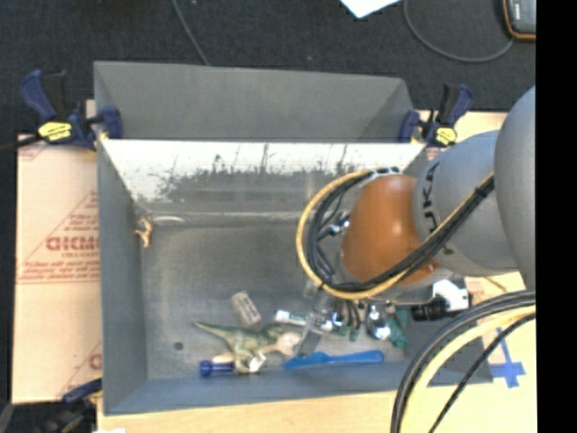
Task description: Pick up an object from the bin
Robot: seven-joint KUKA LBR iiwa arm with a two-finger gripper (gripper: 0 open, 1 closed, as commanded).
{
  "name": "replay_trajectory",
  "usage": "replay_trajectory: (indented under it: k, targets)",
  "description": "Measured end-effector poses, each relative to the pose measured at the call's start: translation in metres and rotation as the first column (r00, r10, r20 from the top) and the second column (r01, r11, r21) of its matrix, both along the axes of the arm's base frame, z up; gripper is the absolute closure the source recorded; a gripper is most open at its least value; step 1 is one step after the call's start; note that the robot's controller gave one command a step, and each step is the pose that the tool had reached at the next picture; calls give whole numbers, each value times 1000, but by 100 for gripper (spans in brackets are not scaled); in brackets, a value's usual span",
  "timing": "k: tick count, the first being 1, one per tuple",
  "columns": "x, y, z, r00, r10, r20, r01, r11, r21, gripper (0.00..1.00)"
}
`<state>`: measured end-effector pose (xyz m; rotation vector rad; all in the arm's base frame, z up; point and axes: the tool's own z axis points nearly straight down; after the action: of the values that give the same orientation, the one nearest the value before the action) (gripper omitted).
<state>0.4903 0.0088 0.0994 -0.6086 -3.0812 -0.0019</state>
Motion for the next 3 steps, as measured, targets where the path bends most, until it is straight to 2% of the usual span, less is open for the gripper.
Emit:
replay_trajectory:
  k: [1, 2, 3]
  targets:
    - [28, 11, -28, 934, 358, 24, -358, 934, -6, 0]
    - [0, 1, -29, 958, -287, 3, 287, 958, 1, 100]
    - [0, 1, -29, 958, -286, 3, 286, 958, 0, 100]
